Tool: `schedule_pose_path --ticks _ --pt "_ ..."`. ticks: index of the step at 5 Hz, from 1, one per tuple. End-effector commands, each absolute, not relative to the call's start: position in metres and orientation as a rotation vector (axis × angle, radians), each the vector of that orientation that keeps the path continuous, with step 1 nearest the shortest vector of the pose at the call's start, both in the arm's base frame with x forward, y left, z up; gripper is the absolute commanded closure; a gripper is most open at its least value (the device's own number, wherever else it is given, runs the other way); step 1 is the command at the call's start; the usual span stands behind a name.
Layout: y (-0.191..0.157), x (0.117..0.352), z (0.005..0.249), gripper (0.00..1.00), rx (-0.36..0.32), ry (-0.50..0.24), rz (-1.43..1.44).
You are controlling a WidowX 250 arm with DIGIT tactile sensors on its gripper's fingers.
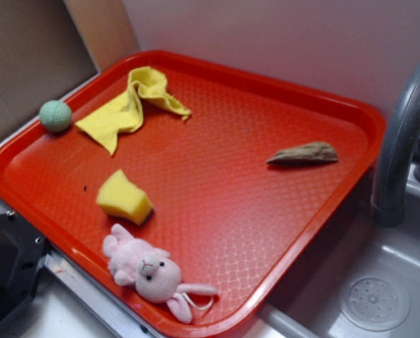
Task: Grab the wood chip.
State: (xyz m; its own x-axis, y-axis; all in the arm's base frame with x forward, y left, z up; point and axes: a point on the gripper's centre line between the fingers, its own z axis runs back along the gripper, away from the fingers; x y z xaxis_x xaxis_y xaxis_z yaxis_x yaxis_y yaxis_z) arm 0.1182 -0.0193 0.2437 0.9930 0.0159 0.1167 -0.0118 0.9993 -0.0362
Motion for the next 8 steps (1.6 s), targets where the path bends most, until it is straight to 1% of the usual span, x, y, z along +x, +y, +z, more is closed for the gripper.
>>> schedule_pose_path --ticks 1,2,3,4,5,6,8 --pt "-0.019 0.118 0.244 0.0 -0.035 -0.117 0.014" --pt "-0.055 0.168 0.225 0.0 -0.027 -0.13 -0.237" --pt "-0.075 0.21 0.2 0.0 -0.056 -0.166 -0.448" --pt "-0.089 0.255 0.157 0.0 -0.112 -0.195 -0.583" --pt "-0.101 0.27 0.116 0.0 -0.188 -0.241 -0.681" --pt "-0.114 0.267 0.115 0.0 -0.201 -0.245 -0.737" --pt "-0.114 0.267 0.115 0.0 -0.201 -0.245 -0.737"
